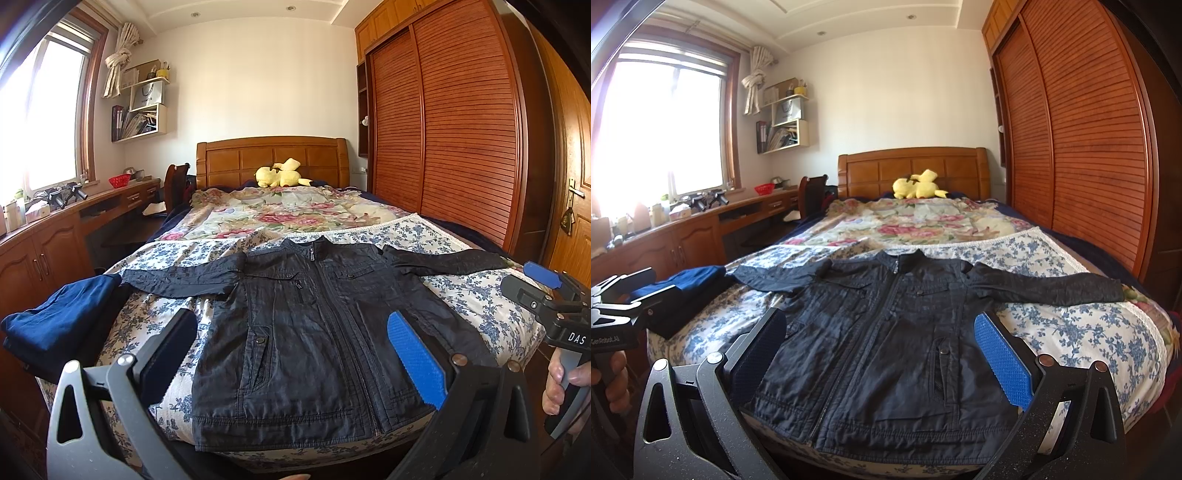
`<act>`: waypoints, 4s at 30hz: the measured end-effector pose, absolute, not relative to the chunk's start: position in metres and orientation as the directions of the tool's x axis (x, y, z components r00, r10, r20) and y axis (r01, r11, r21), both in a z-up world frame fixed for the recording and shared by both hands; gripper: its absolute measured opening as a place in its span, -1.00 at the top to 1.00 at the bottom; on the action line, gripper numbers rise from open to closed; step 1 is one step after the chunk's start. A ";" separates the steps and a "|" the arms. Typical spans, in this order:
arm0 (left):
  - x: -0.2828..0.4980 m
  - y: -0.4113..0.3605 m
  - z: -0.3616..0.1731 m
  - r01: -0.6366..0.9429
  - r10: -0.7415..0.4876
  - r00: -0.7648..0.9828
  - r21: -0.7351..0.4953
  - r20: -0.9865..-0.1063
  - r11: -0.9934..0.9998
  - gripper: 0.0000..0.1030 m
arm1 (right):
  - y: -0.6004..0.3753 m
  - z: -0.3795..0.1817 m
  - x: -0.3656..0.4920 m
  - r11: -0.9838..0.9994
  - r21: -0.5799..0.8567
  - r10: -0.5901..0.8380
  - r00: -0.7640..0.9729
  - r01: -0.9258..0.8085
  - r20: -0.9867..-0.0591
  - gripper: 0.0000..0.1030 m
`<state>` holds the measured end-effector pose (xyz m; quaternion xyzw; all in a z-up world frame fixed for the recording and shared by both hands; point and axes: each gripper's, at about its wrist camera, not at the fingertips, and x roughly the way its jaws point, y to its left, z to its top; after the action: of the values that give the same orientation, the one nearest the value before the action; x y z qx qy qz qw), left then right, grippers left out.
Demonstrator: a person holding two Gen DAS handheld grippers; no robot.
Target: Fold large clothes
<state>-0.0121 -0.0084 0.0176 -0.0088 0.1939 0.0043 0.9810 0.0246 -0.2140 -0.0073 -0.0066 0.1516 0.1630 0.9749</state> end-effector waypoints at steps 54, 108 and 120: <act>0.183 0.181 -0.122 -0.269 0.209 0.696 0.021 -0.687 0.963 -1.00 | -0.018 -0.148 0.302 0.744 0.016 0.553 0.602 -0.668 -0.576 -1.00; 0.349 0.158 -0.037 -0.110 0.045 0.775 -0.066 -0.630 0.992 0.98 | -0.039 -0.152 0.297 0.747 0.014 0.525 0.577 -0.665 -0.626 -1.00; 0.301 0.130 -0.098 -0.037 -0.011 0.697 -0.052 -0.717 0.998 0.82 | -0.048 -0.159 0.309 0.756 -0.016 0.490 0.582 -0.654 -0.650 -1.00</act>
<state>0.3005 0.1296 -0.0979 -0.0311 0.3889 0.0070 0.9207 0.3094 -0.0475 -0.1588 -0.1277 0.3220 0.3249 0.8800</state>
